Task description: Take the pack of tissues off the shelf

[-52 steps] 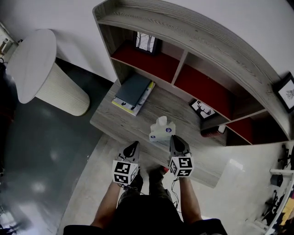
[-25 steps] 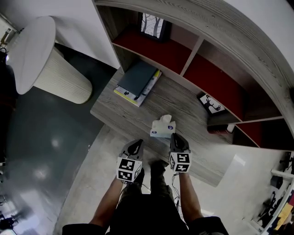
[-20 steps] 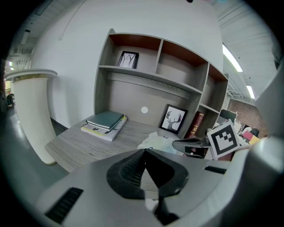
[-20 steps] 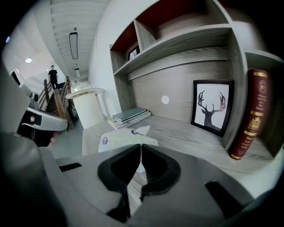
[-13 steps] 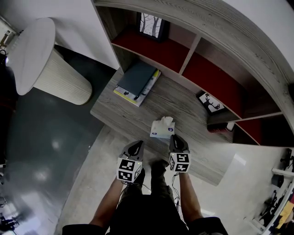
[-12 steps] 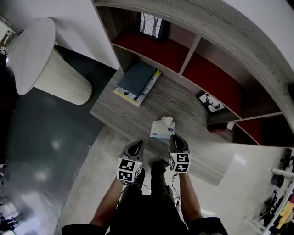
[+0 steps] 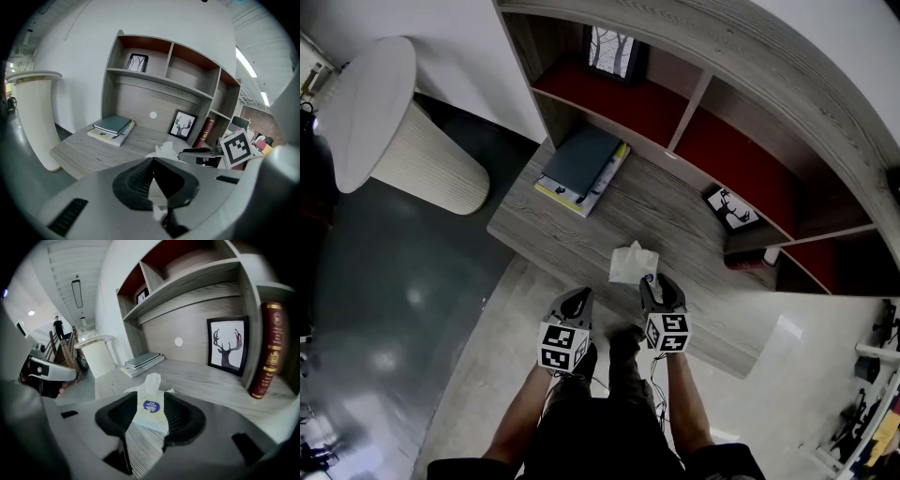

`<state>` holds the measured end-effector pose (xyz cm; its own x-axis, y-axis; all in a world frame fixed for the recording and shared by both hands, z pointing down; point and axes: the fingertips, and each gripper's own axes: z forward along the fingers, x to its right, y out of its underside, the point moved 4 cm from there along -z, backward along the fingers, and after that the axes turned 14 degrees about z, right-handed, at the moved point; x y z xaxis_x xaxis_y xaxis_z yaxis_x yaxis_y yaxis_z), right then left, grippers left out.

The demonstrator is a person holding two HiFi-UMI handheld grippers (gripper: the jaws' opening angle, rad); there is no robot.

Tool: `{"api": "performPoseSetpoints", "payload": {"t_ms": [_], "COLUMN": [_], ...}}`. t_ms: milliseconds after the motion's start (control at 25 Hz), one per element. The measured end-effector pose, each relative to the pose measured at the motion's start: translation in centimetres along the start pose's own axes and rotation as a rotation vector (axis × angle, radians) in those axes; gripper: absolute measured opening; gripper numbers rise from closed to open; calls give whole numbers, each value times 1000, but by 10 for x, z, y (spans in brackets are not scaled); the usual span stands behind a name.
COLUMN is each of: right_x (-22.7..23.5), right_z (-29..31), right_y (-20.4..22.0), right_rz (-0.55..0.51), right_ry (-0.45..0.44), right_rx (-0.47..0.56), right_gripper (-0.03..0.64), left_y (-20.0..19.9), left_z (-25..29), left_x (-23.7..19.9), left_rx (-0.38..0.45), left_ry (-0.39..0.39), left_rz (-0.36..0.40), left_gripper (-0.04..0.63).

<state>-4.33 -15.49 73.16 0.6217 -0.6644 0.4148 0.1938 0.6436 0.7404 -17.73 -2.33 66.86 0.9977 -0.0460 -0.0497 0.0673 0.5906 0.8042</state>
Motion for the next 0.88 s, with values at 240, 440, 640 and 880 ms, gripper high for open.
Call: {"api": "performPoseSetpoints", "payload": {"t_ms": [240,440,640,880], "right_x": [-4,-8,-15,-31], "right_z": [-6,-16,-30,-52], "right_y": [-11,-26,-41,-62], "right_rz": [-7,-8,-9,-23], "right_ry": [5,21,45,58], "right_rx": [32,77,132,186], "right_gripper": [178,178,178,175], "left_y": [-7,-20,-32,-51], "left_z": [-3,-8,-16,-30], "left_x": [-2,-6,-9,-11], "left_rx": [21,48,81,129], "left_ry": [2,1,3,14], "left_rz": [11,35,58,97], "left_gripper": [6,6,6,6]}}
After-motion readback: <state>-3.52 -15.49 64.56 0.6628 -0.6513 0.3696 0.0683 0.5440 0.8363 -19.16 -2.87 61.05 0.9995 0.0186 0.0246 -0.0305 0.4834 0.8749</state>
